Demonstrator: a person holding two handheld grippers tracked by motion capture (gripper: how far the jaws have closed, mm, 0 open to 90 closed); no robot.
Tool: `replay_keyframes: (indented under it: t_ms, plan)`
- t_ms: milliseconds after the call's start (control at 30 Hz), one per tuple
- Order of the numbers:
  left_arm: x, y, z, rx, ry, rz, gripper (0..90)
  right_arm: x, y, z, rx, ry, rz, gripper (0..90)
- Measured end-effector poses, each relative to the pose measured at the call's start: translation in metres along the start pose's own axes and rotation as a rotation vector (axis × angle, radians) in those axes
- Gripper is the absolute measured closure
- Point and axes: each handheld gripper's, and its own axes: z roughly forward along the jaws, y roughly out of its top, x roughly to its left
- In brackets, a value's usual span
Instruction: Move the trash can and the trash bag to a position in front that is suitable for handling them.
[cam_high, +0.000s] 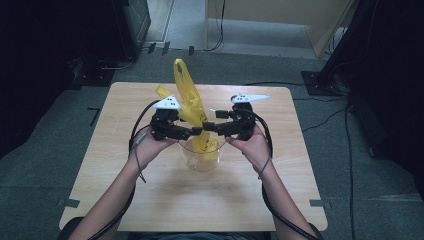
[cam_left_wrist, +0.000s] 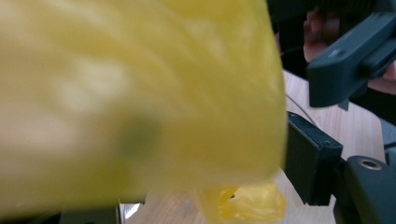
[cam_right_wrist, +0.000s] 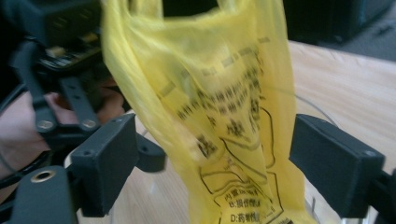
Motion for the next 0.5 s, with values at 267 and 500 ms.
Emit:
replay_keyframes:
  t_ms: [267,500]
  plan:
    - [-0.0083,0.0004,0.0079,0.037,-0.039,0.016,38.9,0.0032,-0.0006,-0.0008,0.019,-0.04,-0.033,34.3]
    - [-0.0105,0.0008,0.0062,0.04,-0.06,0.009,48.2,-0.0032,-0.0049,-0.0022,-0.029,-0.063,-0.03,44.0]
